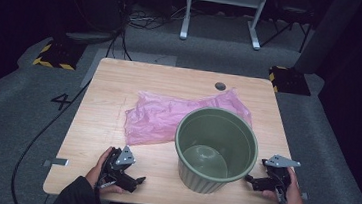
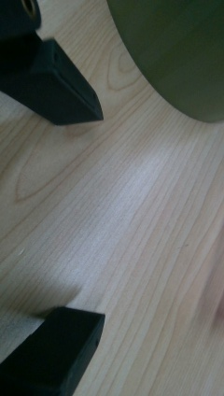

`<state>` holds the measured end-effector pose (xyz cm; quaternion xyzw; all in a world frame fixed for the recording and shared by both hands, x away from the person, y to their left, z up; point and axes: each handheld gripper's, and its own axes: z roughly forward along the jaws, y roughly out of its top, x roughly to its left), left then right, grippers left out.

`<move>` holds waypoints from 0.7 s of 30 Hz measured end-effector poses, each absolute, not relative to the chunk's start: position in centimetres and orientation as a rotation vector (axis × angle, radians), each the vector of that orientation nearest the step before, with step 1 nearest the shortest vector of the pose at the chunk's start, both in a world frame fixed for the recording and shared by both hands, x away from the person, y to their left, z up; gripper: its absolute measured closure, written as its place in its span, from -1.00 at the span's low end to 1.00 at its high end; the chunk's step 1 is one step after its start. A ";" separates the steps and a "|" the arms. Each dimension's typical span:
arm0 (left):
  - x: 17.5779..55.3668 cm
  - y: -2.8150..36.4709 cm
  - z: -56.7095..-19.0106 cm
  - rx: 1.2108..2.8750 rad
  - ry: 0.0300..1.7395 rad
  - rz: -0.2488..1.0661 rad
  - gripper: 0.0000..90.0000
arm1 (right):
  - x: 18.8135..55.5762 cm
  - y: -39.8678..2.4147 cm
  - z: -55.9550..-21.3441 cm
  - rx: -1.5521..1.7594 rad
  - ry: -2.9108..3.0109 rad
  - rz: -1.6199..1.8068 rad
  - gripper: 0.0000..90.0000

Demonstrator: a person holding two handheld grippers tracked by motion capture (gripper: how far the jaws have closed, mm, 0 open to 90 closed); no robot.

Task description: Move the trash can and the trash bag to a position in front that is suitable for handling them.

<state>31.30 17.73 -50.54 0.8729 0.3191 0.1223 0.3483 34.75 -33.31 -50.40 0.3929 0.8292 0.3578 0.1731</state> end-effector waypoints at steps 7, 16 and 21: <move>31.3 17.0 -50.5 2.256 0.853 0.326 -1.00 | 33.6 -31.6 -49.5 0.984 2.340 1.115 -0.58; 31.2 15.1 -50.5 2.269 0.812 0.313 -1.00 | 32.5 -28.7 -48.5 0.835 2.369 1.164 -0.62; 31.5 14.4 -50.5 2.276 0.789 0.308 -1.00 | 32.3 -27.7 -48.7 0.773 2.420 1.153 -0.62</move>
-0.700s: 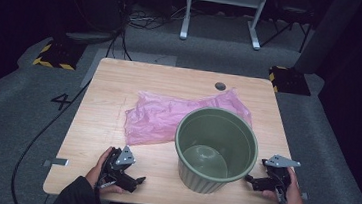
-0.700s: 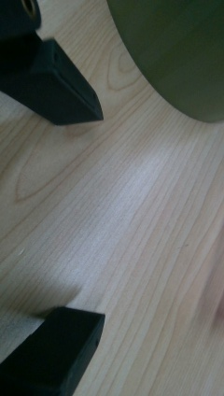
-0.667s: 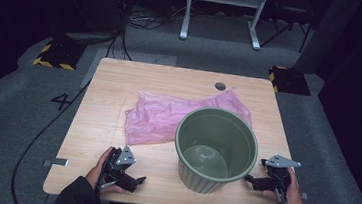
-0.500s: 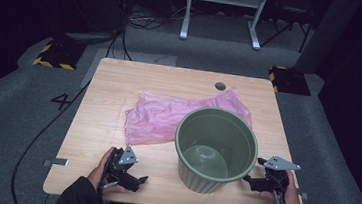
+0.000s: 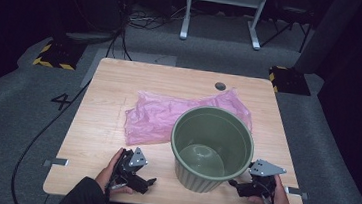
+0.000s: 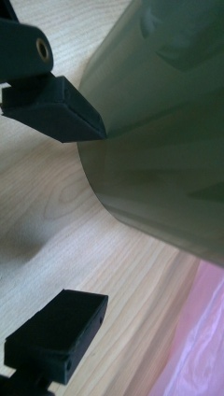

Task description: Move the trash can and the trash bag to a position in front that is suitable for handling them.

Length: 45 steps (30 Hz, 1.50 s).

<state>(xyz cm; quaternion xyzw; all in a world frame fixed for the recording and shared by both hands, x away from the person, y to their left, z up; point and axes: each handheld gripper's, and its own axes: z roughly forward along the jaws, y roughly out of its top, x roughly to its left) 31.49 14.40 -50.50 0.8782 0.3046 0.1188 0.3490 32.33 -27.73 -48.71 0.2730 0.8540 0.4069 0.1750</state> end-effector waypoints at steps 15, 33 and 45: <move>31.5 13.6 -50.5 2.283 0.766 0.298 -0.99 | 31.3 -26.0 -48.6 0.659 2.503 1.255 -0.66; 31.6 13.2 -50.5 2.286 0.748 0.290 -1.00 | 31.9 -22.8 -49.0 0.619 2.494 1.248 -0.65; 31.8 13.1 -50.5 2.290 0.746 0.288 -1.00 | 33.1 -20.3 -49.1 0.593 2.481 1.228 -0.62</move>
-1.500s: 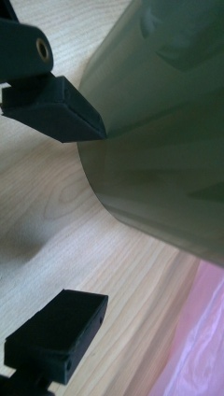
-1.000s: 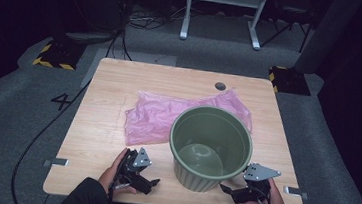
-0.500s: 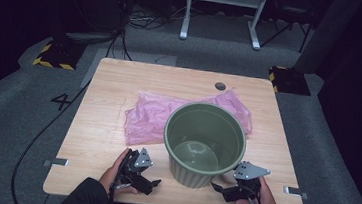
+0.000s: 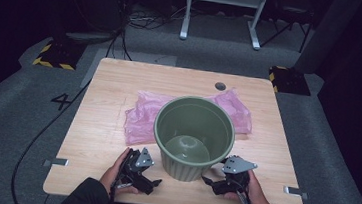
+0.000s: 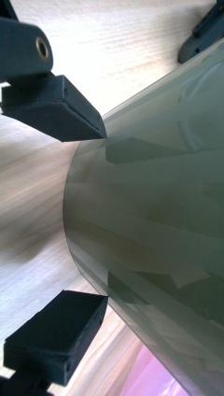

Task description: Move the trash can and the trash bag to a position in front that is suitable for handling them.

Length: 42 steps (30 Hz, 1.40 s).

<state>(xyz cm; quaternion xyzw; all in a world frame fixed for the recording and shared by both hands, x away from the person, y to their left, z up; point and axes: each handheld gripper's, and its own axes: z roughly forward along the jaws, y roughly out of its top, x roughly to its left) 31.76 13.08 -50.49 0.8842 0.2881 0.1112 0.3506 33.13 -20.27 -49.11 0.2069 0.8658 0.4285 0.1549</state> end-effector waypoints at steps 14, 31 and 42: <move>32.7 12.9 -50.5 2.282 0.774 0.300 -1.00 | 33.9 -18.6 -49.3 0.571 2.480 1.226 -0.60; 34.2 13.5 -50.4 2.276 0.823 0.333 -1.00 | 34.7 -17.5 -49.1 0.567 2.488 1.244 -0.49; 33.5 13.2 -50.4 2.269 0.826 0.345 -1.00 | 36.6 -24.0 -46.8 0.695 2.241 1.111 -0.41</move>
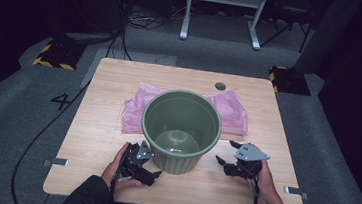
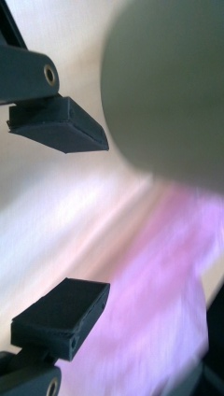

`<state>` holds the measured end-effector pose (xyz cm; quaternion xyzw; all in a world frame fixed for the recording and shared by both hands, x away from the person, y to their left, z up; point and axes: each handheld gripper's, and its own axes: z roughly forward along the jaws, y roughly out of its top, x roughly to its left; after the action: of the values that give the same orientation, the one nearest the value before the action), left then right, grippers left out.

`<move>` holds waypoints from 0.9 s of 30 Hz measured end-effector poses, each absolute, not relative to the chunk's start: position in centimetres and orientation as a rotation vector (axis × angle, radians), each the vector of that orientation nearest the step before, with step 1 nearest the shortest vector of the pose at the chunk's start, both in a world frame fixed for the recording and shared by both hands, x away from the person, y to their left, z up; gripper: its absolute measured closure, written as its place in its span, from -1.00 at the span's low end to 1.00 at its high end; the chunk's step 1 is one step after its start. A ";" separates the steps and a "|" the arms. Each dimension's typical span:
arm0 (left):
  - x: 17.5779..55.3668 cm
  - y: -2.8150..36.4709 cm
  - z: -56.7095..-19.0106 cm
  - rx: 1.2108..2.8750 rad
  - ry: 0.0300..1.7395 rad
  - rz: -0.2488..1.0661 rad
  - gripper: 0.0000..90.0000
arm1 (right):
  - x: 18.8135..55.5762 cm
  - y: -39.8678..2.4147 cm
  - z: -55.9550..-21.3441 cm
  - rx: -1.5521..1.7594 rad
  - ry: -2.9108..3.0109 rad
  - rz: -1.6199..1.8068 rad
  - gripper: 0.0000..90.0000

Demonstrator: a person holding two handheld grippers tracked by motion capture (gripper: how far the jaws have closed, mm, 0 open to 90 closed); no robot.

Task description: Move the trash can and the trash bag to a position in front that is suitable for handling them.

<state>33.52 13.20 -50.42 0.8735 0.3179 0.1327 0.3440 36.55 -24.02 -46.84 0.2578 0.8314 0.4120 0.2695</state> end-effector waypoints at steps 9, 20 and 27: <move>33.6 13.1 -50.5 2.265 0.830 0.333 -1.00 | 40.9 -26.1 -46.6 0.788 2.220 1.059 -0.44; 33.7 13.1 -50.5 2.267 0.828 0.332 -1.00 | 44.8 -24.1 -48.1 0.832 2.268 1.026 0.07; 33.8 13.0 -50.5 2.266 0.828 0.333 -1.00 | 46.3 -24.2 -49.1 0.860 2.292 0.971 0.61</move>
<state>33.78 13.02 -50.47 0.8731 0.3189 0.1285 0.3458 46.31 -24.19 -49.14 0.3162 0.8423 0.3570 0.2512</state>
